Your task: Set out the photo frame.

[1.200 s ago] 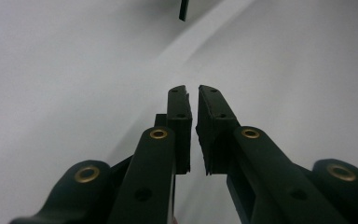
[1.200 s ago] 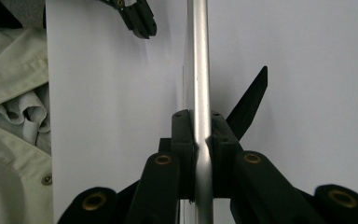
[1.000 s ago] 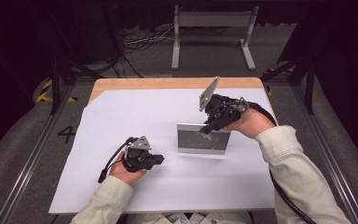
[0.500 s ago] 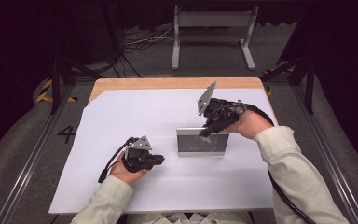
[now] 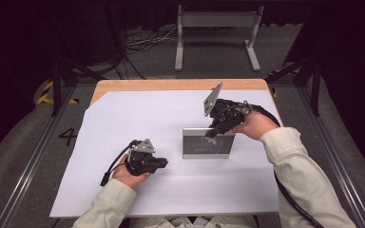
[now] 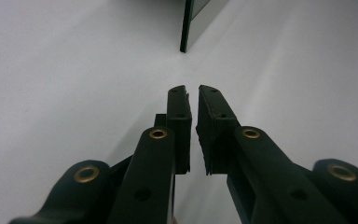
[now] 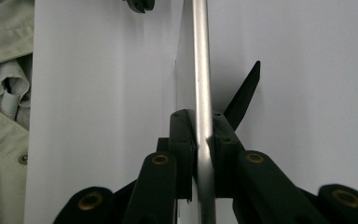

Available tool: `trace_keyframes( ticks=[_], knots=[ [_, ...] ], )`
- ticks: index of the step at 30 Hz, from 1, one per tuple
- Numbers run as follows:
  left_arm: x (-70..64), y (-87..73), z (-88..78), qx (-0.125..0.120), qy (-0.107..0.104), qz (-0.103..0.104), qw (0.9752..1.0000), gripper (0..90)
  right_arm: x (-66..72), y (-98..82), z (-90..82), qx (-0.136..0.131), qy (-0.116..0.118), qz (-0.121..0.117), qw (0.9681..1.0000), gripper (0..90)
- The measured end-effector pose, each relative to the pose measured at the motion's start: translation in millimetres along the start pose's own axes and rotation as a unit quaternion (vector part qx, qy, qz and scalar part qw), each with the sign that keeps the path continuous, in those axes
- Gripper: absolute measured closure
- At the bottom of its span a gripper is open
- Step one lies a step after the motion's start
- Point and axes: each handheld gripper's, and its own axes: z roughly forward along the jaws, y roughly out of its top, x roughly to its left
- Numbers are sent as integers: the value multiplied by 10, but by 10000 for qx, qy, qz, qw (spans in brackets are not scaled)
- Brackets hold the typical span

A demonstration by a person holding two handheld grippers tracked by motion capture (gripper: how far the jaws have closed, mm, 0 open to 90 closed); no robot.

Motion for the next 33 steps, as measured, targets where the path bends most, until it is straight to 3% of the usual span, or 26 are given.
trace_keyframes(
  ticks=[9, 13, 21, 33],
  knots=[
    [9, 4, 4, -5, 5, 6, 10000, 834, -53, -9, -6, -54, -171, 102, 9998, 762],
    [11, 4, 2, -13, 9, 6, 10000, 834, -50, -26, -25, -144, -297, 141, 9994, 635],
    [12, 3, -5, -28, 6, -24, 10000, 833, -36, -59, -104, -294, -490, 249, 9981, 500],
    [48, 16, -23, -134, -21, -60, 9999, 831, 15, -168, -295, -341, -716, 365, 9962, 474]
  ],
)
